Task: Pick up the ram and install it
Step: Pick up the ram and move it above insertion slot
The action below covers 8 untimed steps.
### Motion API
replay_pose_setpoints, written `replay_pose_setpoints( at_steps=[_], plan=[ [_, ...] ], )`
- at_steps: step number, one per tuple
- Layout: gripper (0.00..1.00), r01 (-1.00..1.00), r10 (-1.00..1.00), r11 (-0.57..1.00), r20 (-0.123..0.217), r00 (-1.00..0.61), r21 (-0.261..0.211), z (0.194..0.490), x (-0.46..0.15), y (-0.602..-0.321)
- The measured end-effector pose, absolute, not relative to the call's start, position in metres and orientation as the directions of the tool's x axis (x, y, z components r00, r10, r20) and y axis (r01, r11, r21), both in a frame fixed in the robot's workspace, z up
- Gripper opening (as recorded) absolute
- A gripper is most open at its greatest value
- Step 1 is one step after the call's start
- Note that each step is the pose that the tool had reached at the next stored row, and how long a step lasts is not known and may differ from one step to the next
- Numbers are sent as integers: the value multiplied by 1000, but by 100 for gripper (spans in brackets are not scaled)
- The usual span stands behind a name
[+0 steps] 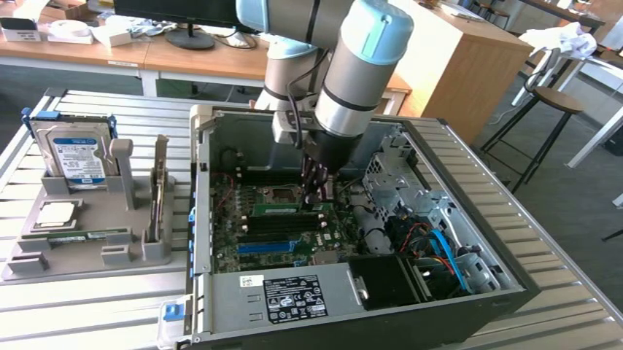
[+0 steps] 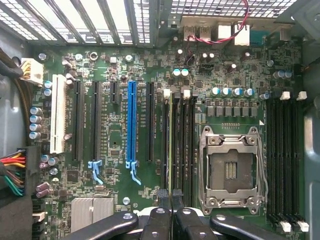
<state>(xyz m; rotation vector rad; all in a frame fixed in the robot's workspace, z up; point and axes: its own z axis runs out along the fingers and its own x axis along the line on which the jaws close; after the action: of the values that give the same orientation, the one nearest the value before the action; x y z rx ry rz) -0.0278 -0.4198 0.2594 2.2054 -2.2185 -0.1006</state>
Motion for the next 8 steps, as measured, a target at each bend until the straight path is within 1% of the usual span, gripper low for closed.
replay_pose_setpoints(
  at_steps=[8],
  plan=[
    [11,-999,-999,5,-37,-7,54,254,-28,-420]
  ],
)
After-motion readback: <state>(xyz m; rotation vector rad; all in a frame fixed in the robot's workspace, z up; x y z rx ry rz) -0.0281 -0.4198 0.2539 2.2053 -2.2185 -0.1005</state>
